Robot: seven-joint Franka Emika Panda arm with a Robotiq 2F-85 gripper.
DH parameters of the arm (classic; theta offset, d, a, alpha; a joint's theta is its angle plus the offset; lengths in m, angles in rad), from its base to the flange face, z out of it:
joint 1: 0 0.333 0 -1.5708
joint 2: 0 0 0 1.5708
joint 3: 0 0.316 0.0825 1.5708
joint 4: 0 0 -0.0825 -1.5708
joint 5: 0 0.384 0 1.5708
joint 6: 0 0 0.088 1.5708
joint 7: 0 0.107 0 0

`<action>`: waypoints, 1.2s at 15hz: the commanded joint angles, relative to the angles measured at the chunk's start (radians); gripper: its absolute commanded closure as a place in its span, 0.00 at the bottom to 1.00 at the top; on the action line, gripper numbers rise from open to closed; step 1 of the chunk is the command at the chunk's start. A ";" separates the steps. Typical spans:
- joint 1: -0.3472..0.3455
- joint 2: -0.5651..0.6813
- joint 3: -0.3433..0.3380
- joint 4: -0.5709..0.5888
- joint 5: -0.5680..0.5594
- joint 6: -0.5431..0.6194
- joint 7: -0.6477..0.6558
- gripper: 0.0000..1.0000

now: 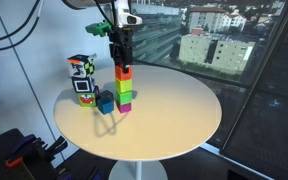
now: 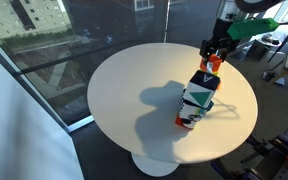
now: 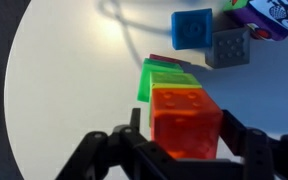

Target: Put the orange block on top of the yellow block

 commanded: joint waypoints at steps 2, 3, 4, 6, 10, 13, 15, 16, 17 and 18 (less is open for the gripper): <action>0.003 -0.001 -0.007 0.030 -0.010 -0.061 0.006 0.00; 0.001 -0.007 -0.007 0.031 0.001 -0.072 -0.004 0.00; -0.001 -0.017 -0.006 0.031 0.021 -0.087 -0.023 0.00; -0.005 -0.032 -0.006 0.032 0.042 -0.105 -0.048 0.00; -0.010 -0.078 -0.012 0.023 0.076 -0.148 -0.099 0.00; -0.013 -0.127 -0.019 -0.002 0.078 -0.186 -0.149 0.00; -0.018 -0.161 -0.026 -0.020 0.070 -0.214 -0.179 0.00; -0.021 -0.182 -0.030 -0.034 0.063 -0.227 -0.193 0.00; -0.025 -0.202 -0.034 -0.049 0.056 -0.237 -0.207 0.00; -0.029 -0.221 -0.038 -0.067 0.047 -0.242 -0.217 0.00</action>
